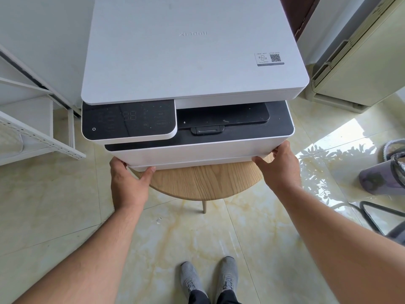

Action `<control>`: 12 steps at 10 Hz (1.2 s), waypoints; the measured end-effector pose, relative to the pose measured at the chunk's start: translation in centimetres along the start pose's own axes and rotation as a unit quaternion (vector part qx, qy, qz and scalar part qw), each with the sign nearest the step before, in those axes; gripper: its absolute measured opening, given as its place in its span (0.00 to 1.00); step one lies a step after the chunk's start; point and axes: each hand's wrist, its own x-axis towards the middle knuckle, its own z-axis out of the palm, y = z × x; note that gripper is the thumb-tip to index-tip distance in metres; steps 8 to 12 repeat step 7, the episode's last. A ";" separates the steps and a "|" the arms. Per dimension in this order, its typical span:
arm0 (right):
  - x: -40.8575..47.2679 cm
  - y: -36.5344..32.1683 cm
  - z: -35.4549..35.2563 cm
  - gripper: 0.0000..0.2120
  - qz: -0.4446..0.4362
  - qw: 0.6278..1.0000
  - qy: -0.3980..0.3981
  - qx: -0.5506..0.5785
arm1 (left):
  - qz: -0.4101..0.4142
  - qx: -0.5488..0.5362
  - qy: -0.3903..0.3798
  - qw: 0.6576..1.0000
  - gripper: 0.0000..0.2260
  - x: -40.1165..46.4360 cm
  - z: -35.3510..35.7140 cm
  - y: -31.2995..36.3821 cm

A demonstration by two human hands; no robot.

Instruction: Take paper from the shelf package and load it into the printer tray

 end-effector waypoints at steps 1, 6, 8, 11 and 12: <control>0.0 0.1 0.1 0.24 0.001 1.000 0.009 0.002 | -0.005 0.007 0.007 1.000 0.30 -0.1 0.0 0.2; -1.5 -1.1 -2.0 0.28 0.008 0.998 -0.034 -0.052 | -0.036 0.018 -0.031 0.999 0.31 -1.1 -2.7 2.1; -2.9 -1.0 -4.4 0.26 0.002 0.996 -0.036 -0.085 | -0.018 0.023 -0.020 0.999 0.30 -2.5 -5.7 3.1; -2.9 -1.0 -4.4 0.26 0.002 0.996 -0.036 -0.085 | -0.018 0.023 -0.020 0.999 0.30 -2.5 -5.7 3.1; -2.9 -1.0 -4.4 0.26 0.002 0.996 -0.036 -0.085 | -0.018 0.023 -0.020 0.999 0.30 -2.5 -5.7 3.1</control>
